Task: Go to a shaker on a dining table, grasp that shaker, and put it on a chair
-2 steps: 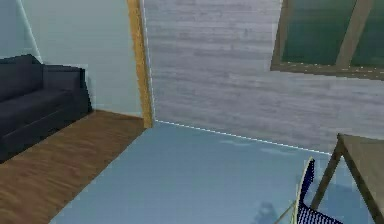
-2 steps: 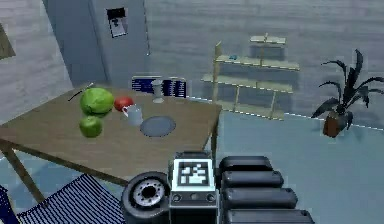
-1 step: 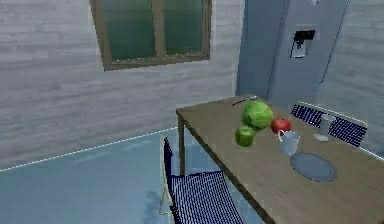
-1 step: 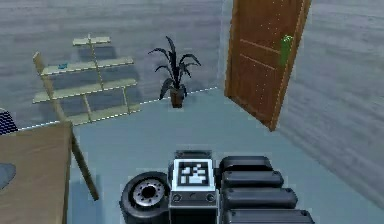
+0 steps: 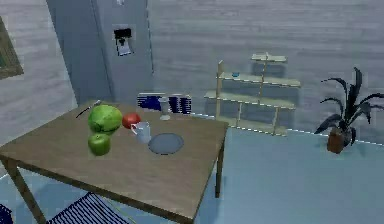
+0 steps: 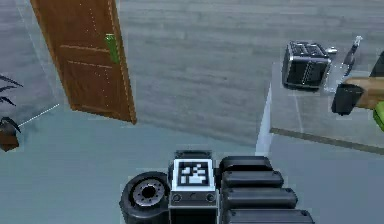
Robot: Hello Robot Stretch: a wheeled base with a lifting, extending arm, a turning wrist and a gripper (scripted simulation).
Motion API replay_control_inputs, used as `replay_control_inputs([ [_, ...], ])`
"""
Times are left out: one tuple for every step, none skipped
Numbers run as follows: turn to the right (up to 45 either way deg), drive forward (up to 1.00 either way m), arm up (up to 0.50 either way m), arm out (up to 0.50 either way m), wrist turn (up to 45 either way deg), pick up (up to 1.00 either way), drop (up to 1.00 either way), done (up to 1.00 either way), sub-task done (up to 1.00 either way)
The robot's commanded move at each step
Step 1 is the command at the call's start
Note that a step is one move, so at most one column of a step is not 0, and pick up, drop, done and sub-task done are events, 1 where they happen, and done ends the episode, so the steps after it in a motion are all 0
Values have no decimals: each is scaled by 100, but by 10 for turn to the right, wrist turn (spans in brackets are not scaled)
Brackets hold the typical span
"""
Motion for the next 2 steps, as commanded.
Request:
replay_control_inputs([
  [450, 0, 0, 0, 0, 0, 0, 0, 0],
  [300, 0, 0, 0, 0, 0, 0, 0, 0],
])
